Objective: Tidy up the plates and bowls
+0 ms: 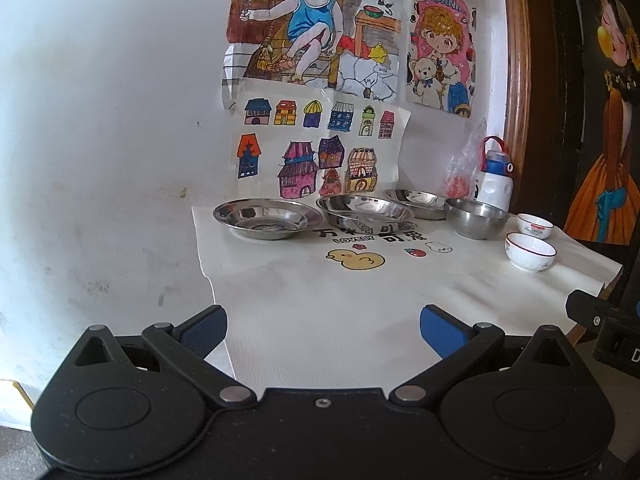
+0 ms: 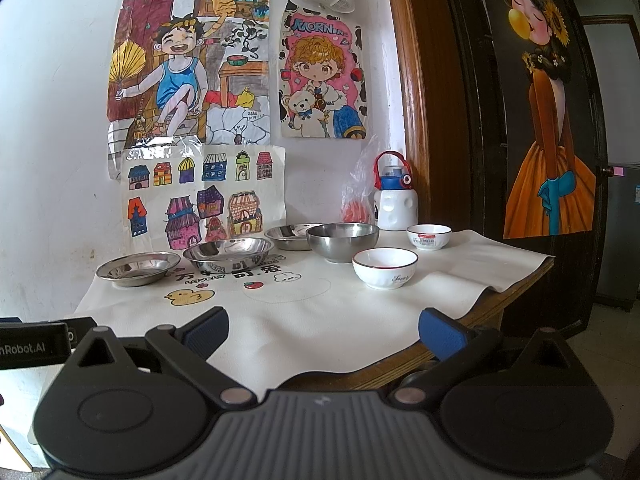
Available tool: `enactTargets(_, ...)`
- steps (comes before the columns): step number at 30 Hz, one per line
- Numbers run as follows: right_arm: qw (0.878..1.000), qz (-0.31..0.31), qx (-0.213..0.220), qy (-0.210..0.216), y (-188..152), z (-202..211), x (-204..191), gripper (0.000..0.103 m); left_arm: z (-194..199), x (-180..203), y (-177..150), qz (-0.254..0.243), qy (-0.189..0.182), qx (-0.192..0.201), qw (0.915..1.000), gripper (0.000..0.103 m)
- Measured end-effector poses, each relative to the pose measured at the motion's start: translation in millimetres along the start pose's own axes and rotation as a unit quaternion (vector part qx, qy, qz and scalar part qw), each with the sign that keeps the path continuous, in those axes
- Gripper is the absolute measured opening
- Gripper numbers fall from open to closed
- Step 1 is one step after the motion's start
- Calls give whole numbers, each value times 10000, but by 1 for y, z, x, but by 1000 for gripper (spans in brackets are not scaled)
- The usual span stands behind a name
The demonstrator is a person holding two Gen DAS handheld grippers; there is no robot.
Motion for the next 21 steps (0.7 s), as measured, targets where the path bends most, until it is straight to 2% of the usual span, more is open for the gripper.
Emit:
enactTargets(10, 9998, 66, -130, -123, 1, -5, 0, 103, -4, -1, 0, -2, 33, -41, 10000, 102)
enactTargets(15, 9989, 308, -244, -250, 16, -15, -1, 103, -10, 0, 7, -92, 215, -118, 9997, 102)
enactTargets(21, 9983, 484, -211, -244, 37, -35, 7, 103, -32, 6, 25, -256, 210, -395, 9987, 102)
Point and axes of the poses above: each gripper's, at about its wrist camera, not at the fingertips, and z roughly against the way its jaws point, x to its right, y to its top, the point moved 1 cm from there along -z, roughly the way its jaws point, and after that the axes turned 11 degrees about y, right-handed, at the moved point
